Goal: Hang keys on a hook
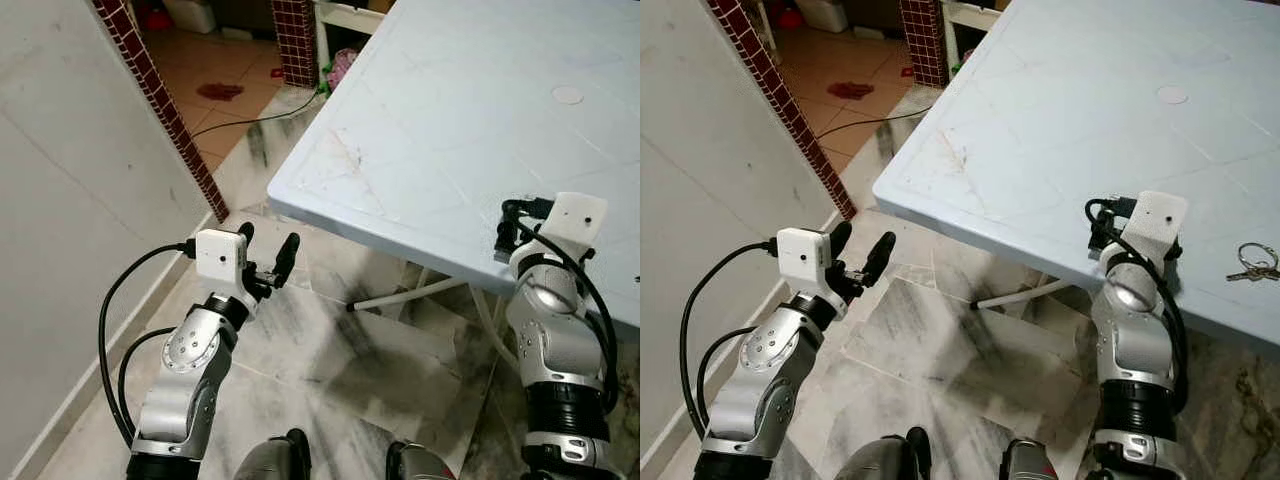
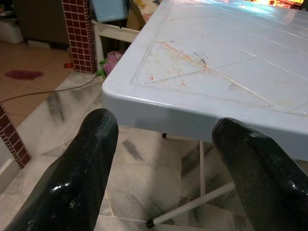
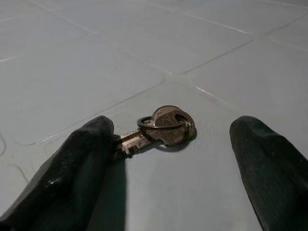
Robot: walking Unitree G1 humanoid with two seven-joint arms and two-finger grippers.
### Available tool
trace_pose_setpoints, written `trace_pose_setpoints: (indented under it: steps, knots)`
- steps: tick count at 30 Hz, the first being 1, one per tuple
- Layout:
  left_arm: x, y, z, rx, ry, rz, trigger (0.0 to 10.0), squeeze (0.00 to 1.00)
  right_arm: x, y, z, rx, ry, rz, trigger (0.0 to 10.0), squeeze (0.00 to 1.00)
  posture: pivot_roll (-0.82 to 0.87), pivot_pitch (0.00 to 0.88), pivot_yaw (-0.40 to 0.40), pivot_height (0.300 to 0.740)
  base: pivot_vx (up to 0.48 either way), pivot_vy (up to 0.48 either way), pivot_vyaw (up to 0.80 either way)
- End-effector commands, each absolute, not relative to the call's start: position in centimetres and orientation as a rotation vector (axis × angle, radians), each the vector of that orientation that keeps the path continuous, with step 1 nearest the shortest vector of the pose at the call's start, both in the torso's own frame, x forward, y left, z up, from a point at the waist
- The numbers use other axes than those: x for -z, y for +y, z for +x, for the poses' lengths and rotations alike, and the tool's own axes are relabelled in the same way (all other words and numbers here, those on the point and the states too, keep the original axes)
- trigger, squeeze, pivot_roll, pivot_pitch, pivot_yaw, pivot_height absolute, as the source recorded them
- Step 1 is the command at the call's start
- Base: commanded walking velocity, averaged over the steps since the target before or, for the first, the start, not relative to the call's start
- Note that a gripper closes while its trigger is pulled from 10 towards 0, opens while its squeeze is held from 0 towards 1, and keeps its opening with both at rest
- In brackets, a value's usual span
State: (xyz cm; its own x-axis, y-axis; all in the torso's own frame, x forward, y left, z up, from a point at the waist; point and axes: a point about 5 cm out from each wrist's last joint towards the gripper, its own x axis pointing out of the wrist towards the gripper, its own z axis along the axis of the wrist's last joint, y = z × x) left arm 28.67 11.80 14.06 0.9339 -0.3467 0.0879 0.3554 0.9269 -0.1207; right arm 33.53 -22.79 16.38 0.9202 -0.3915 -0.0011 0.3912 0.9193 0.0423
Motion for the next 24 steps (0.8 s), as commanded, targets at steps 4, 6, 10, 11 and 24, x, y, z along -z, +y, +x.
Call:
trace_pose_setpoints:
  steps: [4, 6, 10, 11, 24]
  knots:
    - [-13.7, 12.1, 28.5, 0.348, -0.054, -0.120, 10.0, 0.00, -15.7, -22.3, 34.0, 0.386, 0.029, 0.069, 10.0, 0.94, 0.03, 0.218, 0.125, 0.740, 0.000, 0.000, 0.00]
    - [-13.7, 12.0, 28.5, 0.348, -0.055, -0.120, 10.0, 0.00, -15.8, -22.2, 34.2, 0.385, 0.032, 0.088, 4.2, 0.85, 0.03, 0.218, 0.125, 0.740, 0.000, 0.000, 0.00]
    - [-13.7, 12.0, 28.5, 0.346, -0.055, -0.121, 10.0, 0.00, -16.0, -21.8, 34.6, 0.360, 0.024, 0.120, 0.0, 0.00, 0.03, 0.217, 0.122, 0.740, 0.000, 0.000, 0.00]
    - [-13.7, 12.0, 28.5, 0.346, -0.055, -0.121, 10.0, 0.00, -16.0, -21.8, 34.6, 0.360, 0.024, 0.120, 0.0, 0.00, 0.03, 0.217, 0.122, 0.740, 0.000, 0.000, 0.00]
    - [-13.7, 12.0, 28.5, 0.345, -0.054, -0.121, 10.0, 0.00, -14.7, -21.6, 34.3, 0.302, 0.079, 0.071, 0.0, 0.00, 0.03, 0.221, 0.122, 0.740, 0.000, 0.000, 0.00]
